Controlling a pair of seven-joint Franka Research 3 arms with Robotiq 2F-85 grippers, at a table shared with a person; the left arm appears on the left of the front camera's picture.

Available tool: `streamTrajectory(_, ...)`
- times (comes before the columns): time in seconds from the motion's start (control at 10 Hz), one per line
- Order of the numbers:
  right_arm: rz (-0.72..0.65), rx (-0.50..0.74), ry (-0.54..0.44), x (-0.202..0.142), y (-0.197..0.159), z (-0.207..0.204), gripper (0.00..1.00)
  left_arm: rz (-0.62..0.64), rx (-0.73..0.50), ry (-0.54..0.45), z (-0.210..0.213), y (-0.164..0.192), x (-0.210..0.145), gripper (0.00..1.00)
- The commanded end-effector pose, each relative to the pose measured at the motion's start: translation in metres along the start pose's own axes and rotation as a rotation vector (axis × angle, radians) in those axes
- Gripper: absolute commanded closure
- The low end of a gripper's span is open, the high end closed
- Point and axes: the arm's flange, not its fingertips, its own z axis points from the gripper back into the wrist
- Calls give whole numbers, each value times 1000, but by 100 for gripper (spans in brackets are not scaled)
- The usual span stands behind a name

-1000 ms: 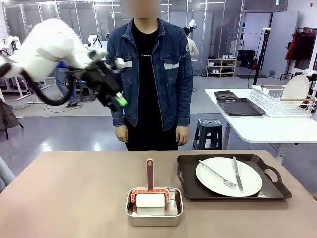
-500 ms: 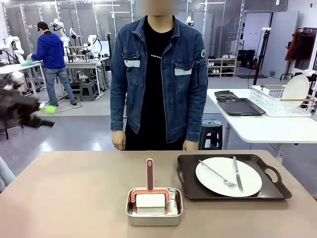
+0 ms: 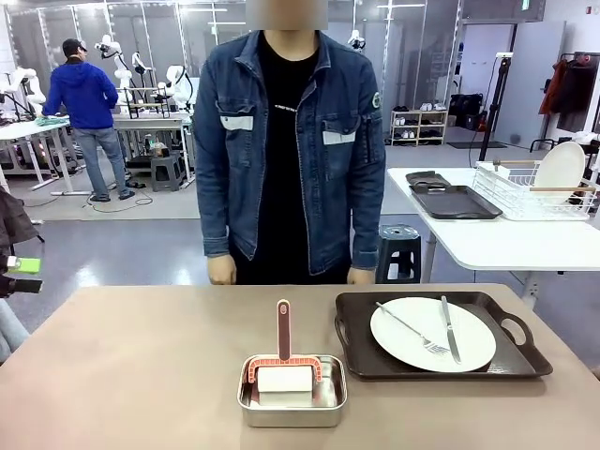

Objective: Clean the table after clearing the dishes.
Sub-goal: When the right (or left) Handle tray is removed, use the right hand (or left hand) to clean the right (or left) side of the table with the Lint Roller.

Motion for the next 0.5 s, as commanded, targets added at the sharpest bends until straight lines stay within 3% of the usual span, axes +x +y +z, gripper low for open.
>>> streamTrajectory(0.0, 1, 9, -3, -1, 3, 0, 0, -112, -73, 42, -27, 5, 14, 0)
streamTrajectory(0.1, 1, 9, -3, -1, 3, 0, 0, 0, 0, 0, 0, 0, 0, 0)
streamTrajectory(0.4, 1, 9, -3, -1, 3, 0, 0, 0, 0, 0, 0, 0, 0, 0)
